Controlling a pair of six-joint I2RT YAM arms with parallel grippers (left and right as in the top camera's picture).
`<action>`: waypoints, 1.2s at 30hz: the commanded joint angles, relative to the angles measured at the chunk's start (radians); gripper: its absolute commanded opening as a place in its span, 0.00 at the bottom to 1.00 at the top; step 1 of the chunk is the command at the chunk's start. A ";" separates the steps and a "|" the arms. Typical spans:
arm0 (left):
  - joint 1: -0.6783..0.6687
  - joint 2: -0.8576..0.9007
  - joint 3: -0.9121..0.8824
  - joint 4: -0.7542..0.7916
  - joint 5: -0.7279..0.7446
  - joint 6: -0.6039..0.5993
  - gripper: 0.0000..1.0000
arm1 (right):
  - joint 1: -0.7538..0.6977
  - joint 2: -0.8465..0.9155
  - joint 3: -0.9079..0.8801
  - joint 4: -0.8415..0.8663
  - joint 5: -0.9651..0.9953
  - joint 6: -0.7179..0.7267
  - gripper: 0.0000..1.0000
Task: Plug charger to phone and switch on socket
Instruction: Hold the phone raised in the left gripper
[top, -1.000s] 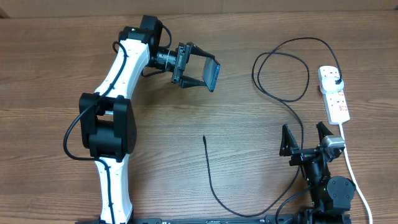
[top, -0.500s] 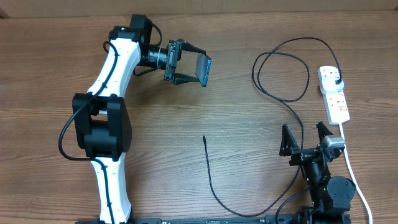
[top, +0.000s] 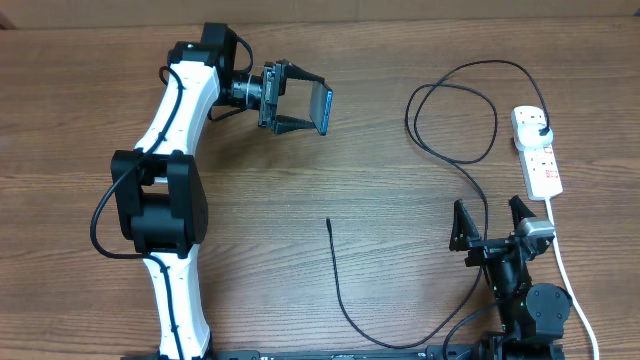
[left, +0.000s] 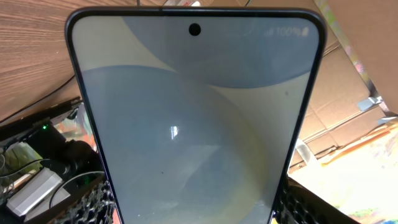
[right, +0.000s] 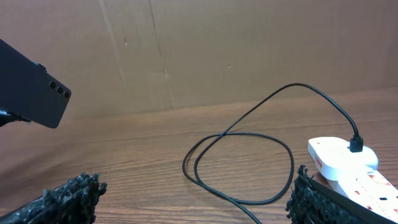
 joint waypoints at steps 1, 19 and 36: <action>0.011 -0.053 0.034 -0.003 0.061 0.001 0.04 | 0.006 -0.011 -0.010 0.003 0.006 0.000 1.00; 0.012 -0.053 0.034 -0.003 0.061 0.024 0.04 | 0.006 -0.011 -0.010 0.003 0.006 0.000 1.00; 0.012 -0.053 0.034 -0.003 0.060 0.039 0.04 | 0.006 -0.011 -0.010 0.003 0.006 0.000 1.00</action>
